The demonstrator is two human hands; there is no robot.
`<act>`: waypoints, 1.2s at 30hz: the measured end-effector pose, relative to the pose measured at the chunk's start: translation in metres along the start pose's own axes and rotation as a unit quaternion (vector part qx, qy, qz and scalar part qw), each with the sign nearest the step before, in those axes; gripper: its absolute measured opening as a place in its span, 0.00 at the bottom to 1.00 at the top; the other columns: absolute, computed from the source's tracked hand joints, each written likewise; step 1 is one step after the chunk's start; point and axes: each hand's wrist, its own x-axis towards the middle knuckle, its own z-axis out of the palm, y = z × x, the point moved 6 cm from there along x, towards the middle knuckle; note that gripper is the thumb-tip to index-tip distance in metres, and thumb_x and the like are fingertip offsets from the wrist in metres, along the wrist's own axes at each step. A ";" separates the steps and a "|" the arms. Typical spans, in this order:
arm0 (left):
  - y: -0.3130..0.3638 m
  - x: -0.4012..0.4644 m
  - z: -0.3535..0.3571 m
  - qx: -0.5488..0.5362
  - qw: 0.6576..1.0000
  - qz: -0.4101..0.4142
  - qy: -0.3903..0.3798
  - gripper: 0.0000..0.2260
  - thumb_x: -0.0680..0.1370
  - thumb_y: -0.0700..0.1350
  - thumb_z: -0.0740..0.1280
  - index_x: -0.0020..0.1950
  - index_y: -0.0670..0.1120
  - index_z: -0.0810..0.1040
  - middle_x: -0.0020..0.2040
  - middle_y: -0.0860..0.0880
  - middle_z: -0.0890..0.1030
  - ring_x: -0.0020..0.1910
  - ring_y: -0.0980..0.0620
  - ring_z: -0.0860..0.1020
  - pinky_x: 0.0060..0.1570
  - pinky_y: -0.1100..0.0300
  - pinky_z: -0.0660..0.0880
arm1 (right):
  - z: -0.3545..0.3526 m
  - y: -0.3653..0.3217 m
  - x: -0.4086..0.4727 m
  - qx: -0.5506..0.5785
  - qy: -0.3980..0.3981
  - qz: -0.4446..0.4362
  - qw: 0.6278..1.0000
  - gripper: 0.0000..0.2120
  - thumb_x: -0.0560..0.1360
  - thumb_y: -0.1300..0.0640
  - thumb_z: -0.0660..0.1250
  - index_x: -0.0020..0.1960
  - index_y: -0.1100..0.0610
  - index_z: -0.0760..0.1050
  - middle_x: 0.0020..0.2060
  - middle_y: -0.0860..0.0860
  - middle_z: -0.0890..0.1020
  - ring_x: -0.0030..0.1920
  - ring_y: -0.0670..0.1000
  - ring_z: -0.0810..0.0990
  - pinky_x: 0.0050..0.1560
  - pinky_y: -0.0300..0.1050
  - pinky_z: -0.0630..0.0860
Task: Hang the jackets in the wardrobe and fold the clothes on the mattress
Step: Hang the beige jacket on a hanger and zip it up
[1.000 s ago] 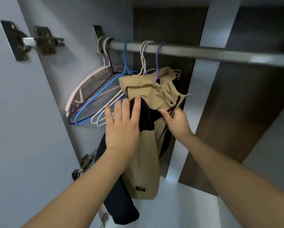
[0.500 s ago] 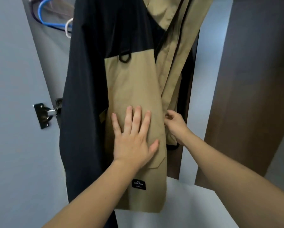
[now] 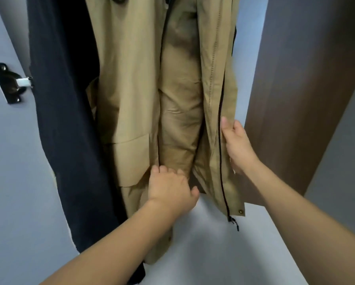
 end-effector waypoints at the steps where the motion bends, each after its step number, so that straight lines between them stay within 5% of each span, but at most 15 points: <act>1: 0.006 0.002 0.007 -0.040 0.999 -0.008 -0.014 0.30 0.77 0.66 0.53 0.65 0.44 0.73 0.61 0.41 0.76 0.61 0.41 0.71 0.60 0.46 0.63 | -0.003 -0.002 -0.007 -0.005 -0.021 0.007 1.000 0.14 0.78 0.43 0.66 0.56 0.51 0.75 0.49 0.47 0.85 0.51 0.47 0.84 0.51 0.42 0.79; 4: 0.023 0.006 0.028 -0.028 0.999 0.003 -0.044 0.34 0.76 0.69 0.54 0.72 0.45 0.67 0.68 0.41 0.69 0.67 0.40 0.64 0.65 0.43 0.59 | -0.016 -0.008 -0.025 -0.005 -0.079 0.050 0.996 0.12 0.78 0.52 0.67 0.57 0.58 0.78 0.48 0.53 0.86 0.48 0.51 0.85 0.49 0.47 0.81; 8: 0.038 0.000 0.069 0.095 0.984 0.098 -0.111 0.34 0.77 0.63 0.59 0.78 0.47 0.59 0.77 0.41 0.58 0.76 0.38 0.52 0.73 0.35 0.41 | -0.030 -0.011 -0.046 -0.079 -0.139 0.080 0.984 0.06 0.77 0.62 0.69 0.53 0.57 0.80 0.44 0.50 0.87 0.44 0.48 0.85 0.42 0.39 0.80; 12: 0.057 -0.005 0.083 -0.276 0.938 0.061 -0.201 0.39 0.67 0.71 0.64 0.75 0.58 0.62 0.74 0.49 0.65 0.74 0.45 0.58 0.71 0.48 0.53 | -0.038 0.008 -0.067 -0.089 -0.128 0.113 0.981 0.06 0.78 0.60 0.67 0.52 0.60 0.81 0.43 0.52 0.86 0.43 0.49 0.85 0.42 0.41 0.81; 14: 0.066 -0.001 0.082 -0.347 0.920 0.007 -0.181 0.36 0.66 0.73 0.61 0.70 0.57 0.68 0.71 0.51 0.71 0.73 0.46 0.60 0.73 0.44 0.49 | -0.038 0.010 -0.071 -0.086 -0.131 0.119 0.980 0.04 0.78 0.60 0.67 0.50 0.59 0.80 0.42 0.50 0.86 0.42 0.48 0.85 0.41 0.40 0.81; 17: 0.067 0.003 0.082 -0.397 0.909 -0.068 -0.106 0.18 0.78 0.63 0.59 0.58 0.53 0.76 0.58 0.53 0.79 0.68 0.48 0.69 0.74 0.40 0.47 | -0.040 0.001 -0.068 -0.152 -0.152 0.098 0.972 0.03 0.78 0.59 0.68 0.48 0.54 0.80 0.41 0.46 0.86 0.44 0.45 0.84 0.42 0.37 0.79; 20: 0.072 -0.004 0.087 -0.542 0.830 -0.082 -0.106 0.12 0.83 0.54 0.60 0.57 0.49 0.78 0.55 0.52 0.82 0.59 0.49 0.78 0.69 0.47 0.66 | -0.048 -0.004 -0.067 -0.210 -0.155 0.072 0.963 0.04 0.78 0.59 0.68 0.49 0.51 0.80 0.45 0.48 0.85 0.46 0.44 0.84 0.47 0.39 0.80; 22: 0.075 -0.009 0.085 -0.629 0.764 -0.074 -0.123 0.12 0.82 0.49 0.64 0.58 0.43 0.81 0.53 0.48 0.84 0.54 0.48 0.81 0.61 0.48 0.77 | -0.061 -0.003 -0.067 -0.277 -0.097 0.041 0.955 0.01 0.78 0.55 0.68 0.49 0.53 0.78 0.45 0.53 0.82 0.45 0.47 0.80 0.49 0.44 0.79; 24: 0.070 -0.012 0.081 -0.672 0.724 -0.093 -0.125 0.09 0.81 0.43 0.68 0.55 0.38 0.82 0.47 0.43 0.85 0.44 0.47 0.83 0.51 0.46 0.81 | -0.077 0.007 -0.078 -0.327 -0.007 0.040 0.944 0.11 0.77 0.47 0.69 0.51 0.54 0.75 0.46 0.52 0.78 0.44 0.47 0.75 0.42 0.42 0.73; 26: 0.066 -0.014 0.075 -0.710 0.681 -0.119 -0.132 0.07 0.80 0.38 0.68 0.55 0.36 0.80 0.41 0.41 0.83 0.32 0.48 0.82 0.39 0.50 0.83 | -0.089 0.032 -0.109 -0.247 0.045 0.150 0.956 0.21 0.76 0.37 0.65 0.57 0.53 0.72 0.52 0.49 0.76 0.49 0.47 0.75 0.45 0.42 0.71; 28: 0.066 -0.017 0.068 -0.737 0.647 -0.138 -0.140 0.06 0.80 0.35 0.66 0.56 0.37 0.78 0.41 0.41 0.83 0.29 0.49 0.82 0.33 0.53 0.83 | -0.087 0.068 -0.155 -0.118 0.007 0.293 0.949 0.31 0.70 0.28 0.63 0.62 0.50 0.72 0.56 0.48 0.79 0.55 0.49 0.77 0.58 0.50 0.72; 32: 0.072 -0.020 0.053 -0.721 0.666 -0.125 -0.143 0.07 0.80 0.36 0.66 0.57 0.36 0.76 0.36 0.42 0.83 0.27 0.49 0.81 0.32 0.55 0.82 | -0.069 0.110 -0.231 -0.027 -0.124 0.395 0.910 0.39 0.56 0.24 0.71 0.60 0.46 0.77 0.57 0.48 0.82 0.57 0.50 0.78 0.58 0.51 0.71; 36: 0.073 -0.014 0.041 -0.688 0.705 -0.094 -0.146 0.05 0.79 0.36 0.68 0.54 0.36 0.77 0.29 0.45 0.82 0.26 0.49 0.80 0.34 0.54 0.80 | -0.066 0.115 -0.224 0.022 -0.115 0.392 0.912 0.30 0.62 0.33 0.70 0.55 0.54 0.79 0.49 0.50 0.85 0.46 0.48 0.79 0.52 0.46 0.71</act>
